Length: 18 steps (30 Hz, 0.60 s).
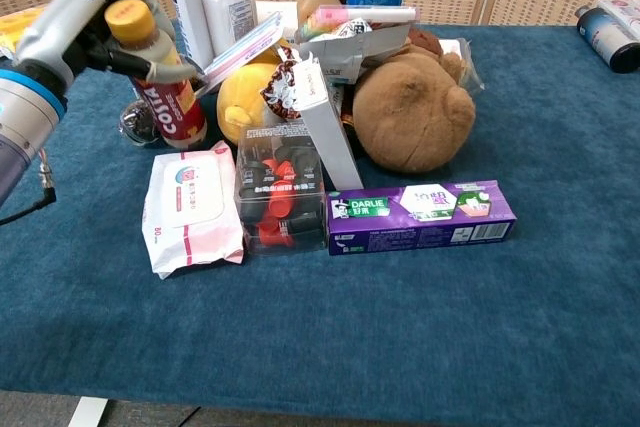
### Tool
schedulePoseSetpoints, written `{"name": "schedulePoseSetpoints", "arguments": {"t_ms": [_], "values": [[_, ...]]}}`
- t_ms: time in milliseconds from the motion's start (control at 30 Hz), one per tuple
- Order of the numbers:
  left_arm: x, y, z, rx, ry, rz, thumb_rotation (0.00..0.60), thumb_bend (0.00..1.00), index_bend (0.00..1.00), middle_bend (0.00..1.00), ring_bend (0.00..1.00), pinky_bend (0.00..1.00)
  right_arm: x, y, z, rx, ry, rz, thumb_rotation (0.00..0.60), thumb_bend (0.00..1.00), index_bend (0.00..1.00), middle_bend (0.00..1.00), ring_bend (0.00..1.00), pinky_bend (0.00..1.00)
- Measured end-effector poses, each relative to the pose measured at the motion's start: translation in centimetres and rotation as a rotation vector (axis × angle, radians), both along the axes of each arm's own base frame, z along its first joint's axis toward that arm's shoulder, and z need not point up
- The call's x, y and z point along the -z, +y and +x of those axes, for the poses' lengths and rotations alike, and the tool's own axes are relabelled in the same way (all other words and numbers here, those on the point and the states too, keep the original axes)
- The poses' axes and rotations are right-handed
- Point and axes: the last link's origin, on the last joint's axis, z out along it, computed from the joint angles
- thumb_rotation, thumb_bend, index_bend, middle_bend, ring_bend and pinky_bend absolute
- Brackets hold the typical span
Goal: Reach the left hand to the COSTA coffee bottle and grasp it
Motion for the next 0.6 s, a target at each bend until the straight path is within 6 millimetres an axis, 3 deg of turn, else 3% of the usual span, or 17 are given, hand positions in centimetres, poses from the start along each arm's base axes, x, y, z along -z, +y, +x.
{"name": "schedulePoseSetpoints", "arguments": {"t_ms": [233,600], "values": [[-2.8,-0.1,1.1,0.031,-0.05,0.057,0.6,0.01,0.86,0.9,0.62,0.56,0.1,0.1,0.2,-0.002,0.002,0.001,0.6,0.0,0.0,0.0,0.0,0.0],[-9.3,-0.7,4.9,0.098,-0.136,0.135,0.6,0.02,0.86,0.9,0.63,0.56,0.3,0.2,0.3,-0.006,0.005,0.003,0.6,0.0,0.0,0.0,0.0,0.0]]}}
